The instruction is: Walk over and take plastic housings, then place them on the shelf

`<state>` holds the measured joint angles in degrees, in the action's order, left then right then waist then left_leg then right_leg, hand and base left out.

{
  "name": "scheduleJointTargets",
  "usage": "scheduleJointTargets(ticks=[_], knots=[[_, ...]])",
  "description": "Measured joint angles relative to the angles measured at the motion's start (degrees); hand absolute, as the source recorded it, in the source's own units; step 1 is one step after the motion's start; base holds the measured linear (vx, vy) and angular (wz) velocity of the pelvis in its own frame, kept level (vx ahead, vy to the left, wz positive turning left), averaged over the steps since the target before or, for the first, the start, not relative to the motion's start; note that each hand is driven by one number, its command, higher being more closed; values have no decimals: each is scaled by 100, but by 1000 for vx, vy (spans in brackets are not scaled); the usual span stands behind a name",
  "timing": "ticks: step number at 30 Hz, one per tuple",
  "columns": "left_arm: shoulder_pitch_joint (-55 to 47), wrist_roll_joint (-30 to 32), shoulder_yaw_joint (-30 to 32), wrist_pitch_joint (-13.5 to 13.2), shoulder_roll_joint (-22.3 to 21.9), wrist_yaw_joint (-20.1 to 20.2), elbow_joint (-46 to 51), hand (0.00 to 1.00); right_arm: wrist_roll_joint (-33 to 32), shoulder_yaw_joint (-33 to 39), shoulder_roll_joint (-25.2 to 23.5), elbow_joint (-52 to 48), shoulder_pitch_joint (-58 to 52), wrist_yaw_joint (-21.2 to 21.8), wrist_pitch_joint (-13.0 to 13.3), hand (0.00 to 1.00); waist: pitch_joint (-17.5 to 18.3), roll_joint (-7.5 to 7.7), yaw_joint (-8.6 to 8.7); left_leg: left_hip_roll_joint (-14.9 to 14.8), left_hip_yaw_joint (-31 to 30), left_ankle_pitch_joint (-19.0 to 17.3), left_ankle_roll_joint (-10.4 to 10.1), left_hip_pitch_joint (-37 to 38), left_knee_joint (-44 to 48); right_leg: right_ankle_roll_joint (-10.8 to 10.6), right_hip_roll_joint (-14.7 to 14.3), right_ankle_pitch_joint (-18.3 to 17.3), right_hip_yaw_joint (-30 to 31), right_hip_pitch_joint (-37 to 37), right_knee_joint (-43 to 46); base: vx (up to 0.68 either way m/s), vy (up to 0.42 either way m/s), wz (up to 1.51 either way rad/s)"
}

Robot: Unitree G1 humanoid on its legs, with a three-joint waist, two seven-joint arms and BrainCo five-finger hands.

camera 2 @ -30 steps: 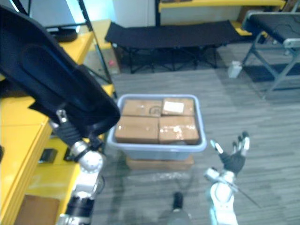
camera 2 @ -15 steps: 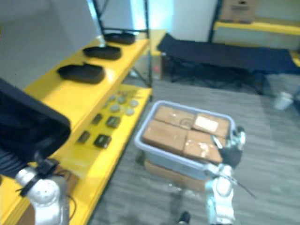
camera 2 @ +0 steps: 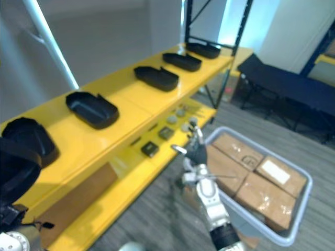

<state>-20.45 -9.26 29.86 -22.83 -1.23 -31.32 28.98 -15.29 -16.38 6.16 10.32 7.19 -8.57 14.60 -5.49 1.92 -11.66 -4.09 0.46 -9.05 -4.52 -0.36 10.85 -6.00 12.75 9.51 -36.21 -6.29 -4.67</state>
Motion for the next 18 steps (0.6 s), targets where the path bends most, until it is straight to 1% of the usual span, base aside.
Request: scheduleJointTargets(ticks=[1,2,3,4,8,10,11,12,13,14,15,16,17,18], knots=[[13,2,-94,38,-25,61,26,100,0,4,25,-52,-73,5,-31,0,-4,-8,18,-10,-8,3,-2,-72,52,3,-6,-4,-73,-4,1,2,-13,63],[39,-112,-364,58,-79,238,55,100,2,50,137,-193,-256,18,-101,0,-97,-27,101,-8,-9,23,2,-213,172,-15,29,-18,-378,-142,1,-4,1,69],[51,-125,-399,60,-84,263,66,100,5,57,142,-196,-276,18,-109,0,-118,-34,110,-8,-6,26,1,-213,170,-20,37,-22,-426,-161,2,-23,21,85],[7,-161,-498,62,-124,300,131,100,25,71,147,-216,-383,18,-133,0,-138,-44,146,-3,17,60,-11,-287,162,-69,78,-59,-530,-188,2,-17,32,45],[11,-120,-772,55,-173,258,194,100,47,57,135,-232,-519,69,-136,0,-214,-46,130,114,-2,149,11,-367,108,-151,234,-25,-779,-258,64,35,86,42],[33,175,-863,55,-145,214,228,100,45,62,142,-232,-514,133,-111,0,-240,-24,137,217,-1,158,25,-363,109,-201,422,-117,-808,-264,318,66,152,31],[39,260,-863,56,-118,212,258,100,45,64,143,-232,-508,139,-99,0,-251,-9,143,244,-9,159,28,-365,108,-183,461,-161,-805,-263,380,53,142,31],[87,342,-869,55,-21,221,292,100,46,108,145,-231,-506,140,-82,0,-274,9,154,279,-28,174,52,-370,104,-115,519,-224,-775,-263,512,53,161,40],[169,342,-897,58,175,240,291,100,47,175,148,-230,-508,130,-72,0,-278,13,175,314,-144,188,73,-384,99,59,547,-364,-626,-263,655,41,123,50],[234,339,-935,60,295,241,284,100,48,220,152,-230,-517,121,-53,0,-279,19,197,342,-229,202,91,-398,92,169,558,-488,-467,-262,743,45,107,84],[394,348,-1055,62,539,241,281,100,47,300,176,-224,-535,101,38,0,-275,45,300,427,-474,245,114,-483,100,384,566,-792,-71,-261,898,54,69,100],[579,370,-1160,62,717,275,256,100,47,417,181,-228,-538,98,94,0,-311,84,319,510,-680,291,107,-505,79,466,570,-1031,325,-261,1047,45,45,108],[679,365,-1242,62,795,294,209,100,44,477,184,-228,-563,96,123,0,-311,91,332,549,-798,323,95,-543,75,475,570,-1119,486,-261,1113,35,1,98],[834,346,-1379,62,861,348,100,100,42,599,204,-227,-602,96,150,0,-318,93,348,583,-948,399,76,-556,82,434,569,-1218,749,-261,1226,33,-14,76]])
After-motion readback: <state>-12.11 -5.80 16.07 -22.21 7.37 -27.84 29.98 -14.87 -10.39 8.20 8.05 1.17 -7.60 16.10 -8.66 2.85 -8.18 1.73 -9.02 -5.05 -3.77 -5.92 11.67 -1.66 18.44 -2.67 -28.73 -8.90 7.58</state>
